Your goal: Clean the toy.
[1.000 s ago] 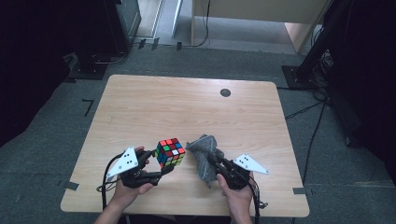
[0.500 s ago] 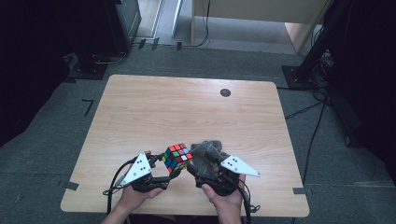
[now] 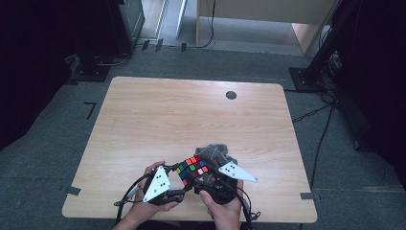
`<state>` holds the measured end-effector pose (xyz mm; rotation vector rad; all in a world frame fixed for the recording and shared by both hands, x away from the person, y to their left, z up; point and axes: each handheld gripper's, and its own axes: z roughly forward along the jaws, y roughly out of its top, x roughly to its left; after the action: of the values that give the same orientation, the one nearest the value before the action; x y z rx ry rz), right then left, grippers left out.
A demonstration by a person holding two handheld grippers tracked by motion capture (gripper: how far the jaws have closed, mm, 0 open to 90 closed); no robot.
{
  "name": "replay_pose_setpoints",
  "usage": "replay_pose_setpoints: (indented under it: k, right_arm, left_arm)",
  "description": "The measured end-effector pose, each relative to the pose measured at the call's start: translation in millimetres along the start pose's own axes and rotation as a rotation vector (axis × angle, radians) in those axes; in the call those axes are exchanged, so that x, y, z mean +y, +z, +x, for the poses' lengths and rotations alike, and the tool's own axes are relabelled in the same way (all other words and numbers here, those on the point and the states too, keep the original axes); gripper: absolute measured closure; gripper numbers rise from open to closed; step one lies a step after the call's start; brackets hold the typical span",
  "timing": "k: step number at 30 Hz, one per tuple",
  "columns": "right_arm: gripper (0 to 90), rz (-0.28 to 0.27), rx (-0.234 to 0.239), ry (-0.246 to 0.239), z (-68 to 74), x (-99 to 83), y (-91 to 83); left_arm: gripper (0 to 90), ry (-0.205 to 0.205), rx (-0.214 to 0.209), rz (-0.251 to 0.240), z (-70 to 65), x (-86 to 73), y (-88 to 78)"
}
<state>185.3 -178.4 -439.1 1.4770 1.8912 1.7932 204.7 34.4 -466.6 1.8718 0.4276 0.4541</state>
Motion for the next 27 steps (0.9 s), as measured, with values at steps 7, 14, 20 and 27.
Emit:
replay_pose_setpoints:
  k: [7, 14, 20, 27]
  right_arm:
    - [34.7, 0.008, -0.061, -0.040, 6.4, -4.0, 1.7]
    - [34.7, 0.034, -0.078, -0.073, 14.2, -9.2, 6.9]
    - [29.7, 0.022, -0.019, -0.050, 10.8, -3.4, 4.9]
    - [25.6, -0.115, -0.012, -0.044, -2.6, 8.5, -15.1]
  left_arm:
    - [24.0, 0.011, 0.051, 0.011, -4.7, 3.9, 2.2]
    - [31.1, 0.040, 0.073, 0.020, -9.3, 7.6, 2.4]
    - [33.1, 0.039, 0.071, 0.011, -6.6, 7.4, -0.5]
    - [33.2, -0.137, 0.100, -0.019, 24.3, 5.1, -11.7]
